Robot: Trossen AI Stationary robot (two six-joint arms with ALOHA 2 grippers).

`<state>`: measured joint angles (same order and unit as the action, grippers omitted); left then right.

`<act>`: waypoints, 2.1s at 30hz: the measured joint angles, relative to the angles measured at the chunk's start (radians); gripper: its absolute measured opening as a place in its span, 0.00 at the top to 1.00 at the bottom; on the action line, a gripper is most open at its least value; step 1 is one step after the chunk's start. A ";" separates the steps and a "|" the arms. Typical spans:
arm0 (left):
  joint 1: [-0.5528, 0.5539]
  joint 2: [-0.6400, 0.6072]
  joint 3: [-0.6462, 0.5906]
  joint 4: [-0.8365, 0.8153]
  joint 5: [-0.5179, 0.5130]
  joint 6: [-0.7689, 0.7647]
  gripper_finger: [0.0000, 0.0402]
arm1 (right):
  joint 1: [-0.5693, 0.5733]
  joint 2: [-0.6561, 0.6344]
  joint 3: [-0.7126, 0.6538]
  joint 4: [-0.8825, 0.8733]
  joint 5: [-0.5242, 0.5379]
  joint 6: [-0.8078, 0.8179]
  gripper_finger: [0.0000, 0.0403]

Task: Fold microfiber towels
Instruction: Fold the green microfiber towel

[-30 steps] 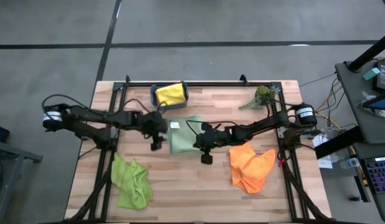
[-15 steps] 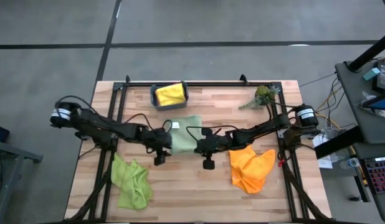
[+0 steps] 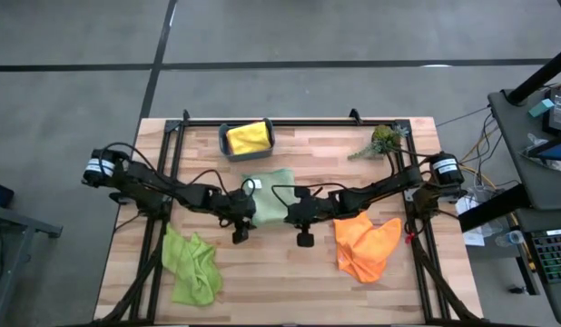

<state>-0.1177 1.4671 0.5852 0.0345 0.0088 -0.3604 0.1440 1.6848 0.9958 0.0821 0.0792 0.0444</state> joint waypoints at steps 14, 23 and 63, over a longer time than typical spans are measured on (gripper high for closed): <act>0.000 -0.008 -0.001 0.000 -0.006 0.026 0.97 | 0.000 0.048 -0.013 -0.014 0.001 0.060 0.74; -0.001 0.000 -0.020 -0.021 0.091 -0.019 0.95 | -0.025 0.118 -0.013 0.088 0.002 0.060 0.83; 0.002 -0.023 -0.011 -0.039 0.107 0.183 0.66 | -0.037 0.121 0.079 -0.044 -0.083 0.051 0.78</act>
<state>-0.1162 1.4437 0.5743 -0.0040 0.1162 -0.1776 0.1066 1.8061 1.0743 0.0383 -0.0043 0.0954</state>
